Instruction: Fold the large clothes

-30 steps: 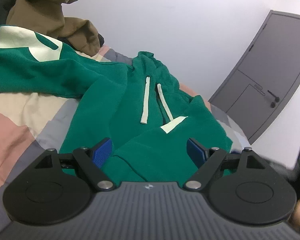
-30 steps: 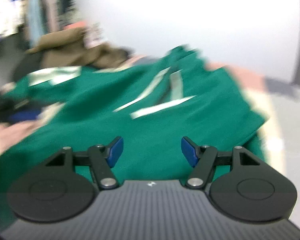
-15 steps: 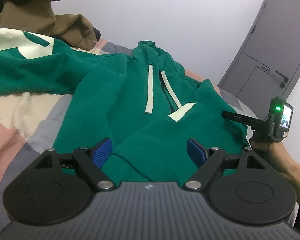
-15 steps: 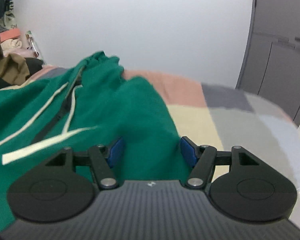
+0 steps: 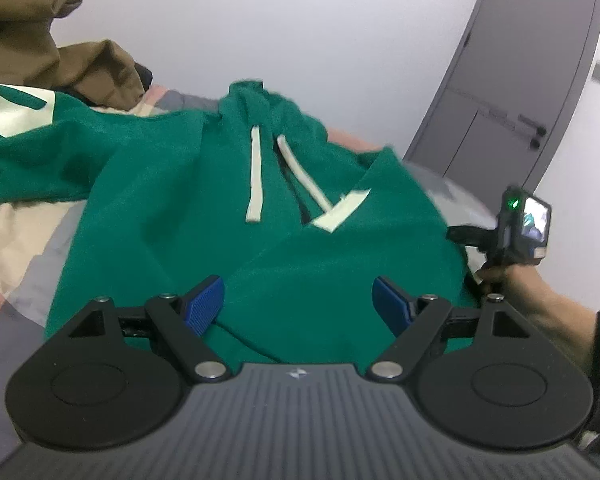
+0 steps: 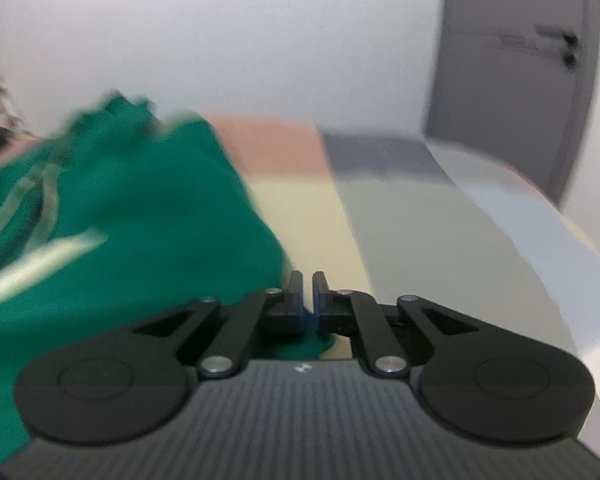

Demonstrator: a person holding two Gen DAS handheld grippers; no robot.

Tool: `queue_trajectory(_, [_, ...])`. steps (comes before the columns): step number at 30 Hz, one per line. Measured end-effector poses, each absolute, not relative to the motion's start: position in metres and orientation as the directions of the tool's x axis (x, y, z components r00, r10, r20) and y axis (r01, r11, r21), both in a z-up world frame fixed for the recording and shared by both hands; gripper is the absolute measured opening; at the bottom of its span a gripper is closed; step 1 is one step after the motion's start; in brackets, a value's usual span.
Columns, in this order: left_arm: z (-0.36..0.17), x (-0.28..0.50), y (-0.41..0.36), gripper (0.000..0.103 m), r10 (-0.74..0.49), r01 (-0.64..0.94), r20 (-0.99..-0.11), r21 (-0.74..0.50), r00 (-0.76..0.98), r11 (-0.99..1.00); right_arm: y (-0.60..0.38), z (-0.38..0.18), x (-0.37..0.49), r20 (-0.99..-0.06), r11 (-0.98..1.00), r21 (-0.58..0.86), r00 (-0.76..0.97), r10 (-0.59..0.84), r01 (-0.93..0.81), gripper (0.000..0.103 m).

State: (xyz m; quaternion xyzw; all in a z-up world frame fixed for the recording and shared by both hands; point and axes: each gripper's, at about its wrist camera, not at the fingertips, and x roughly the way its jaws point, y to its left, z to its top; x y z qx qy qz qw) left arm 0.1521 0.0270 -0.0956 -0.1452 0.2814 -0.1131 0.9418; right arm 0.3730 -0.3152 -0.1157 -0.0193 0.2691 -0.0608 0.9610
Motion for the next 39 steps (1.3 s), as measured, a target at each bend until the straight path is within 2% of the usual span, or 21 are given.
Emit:
queue_trajectory(1, [-0.098,0.155,0.024,0.084,-0.283,0.124,-0.519,-0.319,0.807,0.940,-0.325,-0.120,0.375,-0.543,0.993,-0.015,0.833,-0.106,0.117,0.006])
queue_trajectory(3, [-0.106,0.163,0.021,0.084,-0.254,0.102,-0.568,-0.285,0.783,0.953,-0.336,-0.118,0.371,-0.534,0.990,0.063,0.842,-0.073,0.126,0.006])
queue_trajectory(6, [-0.115,0.169,0.016,0.083,-0.236,0.101,-0.610,-0.248,0.757,0.963,-0.333,-0.110,0.364,-0.527,0.990,0.078,0.848,-0.062,0.121,0.006])
queue_trajectory(11, [-0.120,0.169,0.011,0.083,-0.215,0.101,-0.626,-0.213,0.750,0.972,-0.319,-0.090,0.345,-0.486,0.991,0.094,0.873,-0.034,0.091,0.007])
queue_trajectory(16, [-0.113,0.165,0.019,0.083,-0.235,0.086,-0.601,-0.265,0.764,0.960,-0.297,-0.066,0.316,-0.432,0.999,0.047,0.902,0.017,0.004,0.008])
queue_trajectory(22, [-0.092,0.151,0.043,0.083,-0.218,0.036,-0.544,-0.325,0.810,0.945,-0.267,-0.045,0.275,-0.445,0.984,0.122,0.879,0.172,-0.131,0.009])
queue_trajectory(30, [-0.067,0.129,0.090,0.083,-0.066,-0.114,-0.480,-0.336,0.875,0.935,-0.220,-0.049,0.235,-0.511,0.963,0.090,0.818,0.263,-0.254,0.010])
queue_trajectory(31, [-0.065,0.128,0.096,0.083,-0.036,-0.140,-0.475,-0.329,0.879,0.934,-0.218,-0.052,0.232,-0.520,0.961,0.092,0.811,0.269,-0.260,0.013])
queue_trajectory(32, [-0.063,0.126,0.102,0.083,-0.003,-0.167,-0.469,-0.321,0.883,0.932,-0.215,-0.054,0.229,-0.531,0.960,0.091,0.802,0.273,-0.266,0.020])
queue_trajectory(34, [-0.060,0.124,0.115,0.083,0.069,-0.231,-0.461,-0.304,0.885,0.924,-0.211,-0.061,0.226,-0.548,0.958,0.087,0.790,0.276,-0.274,0.060])
queue_trajectory(35, [-0.059,0.125,0.121,0.084,0.105,-0.263,-0.460,-0.295,0.882,0.919,-0.209,-0.064,0.223,-0.551,0.958,0.082,0.788,0.274,-0.275,0.073])
queue_trajectory(37, [-0.058,0.124,0.135,0.084,0.183,-0.335,-0.460,-0.272,0.869,0.902,-0.204,-0.072,0.224,-0.571,0.957,0.073,0.775,0.271,-0.281,0.079])
queue_trajectory(39, [-0.060,0.124,0.147,0.084,0.263,-0.412,-0.465,-0.253,0.845,0.876,-0.201,-0.078,0.223,-0.591,0.967,0.044,0.773,0.229,-0.253,0.079])
